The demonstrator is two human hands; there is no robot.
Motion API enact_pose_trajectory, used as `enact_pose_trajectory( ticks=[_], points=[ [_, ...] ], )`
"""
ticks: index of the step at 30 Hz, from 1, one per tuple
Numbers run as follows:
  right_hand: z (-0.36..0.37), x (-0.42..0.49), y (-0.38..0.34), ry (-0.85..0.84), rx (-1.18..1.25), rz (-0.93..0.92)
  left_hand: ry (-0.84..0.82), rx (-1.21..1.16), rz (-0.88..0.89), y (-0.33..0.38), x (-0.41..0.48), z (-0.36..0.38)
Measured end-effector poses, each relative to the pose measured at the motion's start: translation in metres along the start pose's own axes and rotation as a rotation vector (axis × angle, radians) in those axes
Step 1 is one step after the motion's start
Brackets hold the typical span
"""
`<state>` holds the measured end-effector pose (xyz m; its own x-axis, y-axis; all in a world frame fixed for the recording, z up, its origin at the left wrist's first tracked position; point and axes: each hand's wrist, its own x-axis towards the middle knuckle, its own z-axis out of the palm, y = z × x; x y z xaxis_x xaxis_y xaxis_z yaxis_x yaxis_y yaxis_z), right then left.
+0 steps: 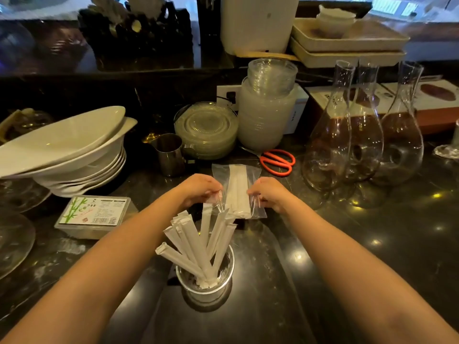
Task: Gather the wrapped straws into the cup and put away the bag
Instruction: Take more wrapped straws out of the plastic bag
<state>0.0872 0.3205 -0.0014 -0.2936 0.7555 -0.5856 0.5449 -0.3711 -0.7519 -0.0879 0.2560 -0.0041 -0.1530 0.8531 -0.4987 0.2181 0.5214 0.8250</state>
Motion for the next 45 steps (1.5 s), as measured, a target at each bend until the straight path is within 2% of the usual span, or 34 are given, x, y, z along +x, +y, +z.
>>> enact_pose_trajectory(
  ticks=[4, 9, 14, 19, 24, 31, 35, 40, 45],
  points=[
    [-0.004, -0.02, -0.011, 0.077, 0.101, -0.233, -0.03, -0.053, 0.107, 0.013, -0.019, -0.009],
    [-0.013, -0.06, -0.034, 0.127, 0.271, -0.491, 0.05, -0.188, 0.289, 0.042, -0.052, -0.018],
    [-0.014, -0.108, -0.047, 0.006, 0.304, -0.702, -0.015, -0.381, 0.497, 0.057, -0.101, -0.021],
    [0.003, -0.145, -0.03, -0.079, 0.245, -0.848, 0.027, -0.477, 0.555, 0.047, -0.148, -0.016],
    [0.021, -0.165, 0.0, -0.189, 0.223, -0.84, 0.235, -0.351, 0.563, 0.021, -0.194, -0.005],
    [0.023, -0.187, 0.015, -0.324, 0.29, -0.777, 0.24, -0.308, 0.513, -0.026, -0.239, 0.012],
    [0.021, -0.205, 0.008, -0.363, 0.118, -0.814, 0.212, -0.299, 0.482, -0.05, -0.25, 0.024],
    [0.031, -0.222, 0.002, -0.389, -0.492, -0.829, 0.209, -0.309, 0.455, -0.067, -0.257, 0.037],
    [0.04, -0.229, 0.001, -0.381, -0.637, -0.77, 0.248, -0.215, 0.456, -0.068, -0.263, 0.035]
  ],
)
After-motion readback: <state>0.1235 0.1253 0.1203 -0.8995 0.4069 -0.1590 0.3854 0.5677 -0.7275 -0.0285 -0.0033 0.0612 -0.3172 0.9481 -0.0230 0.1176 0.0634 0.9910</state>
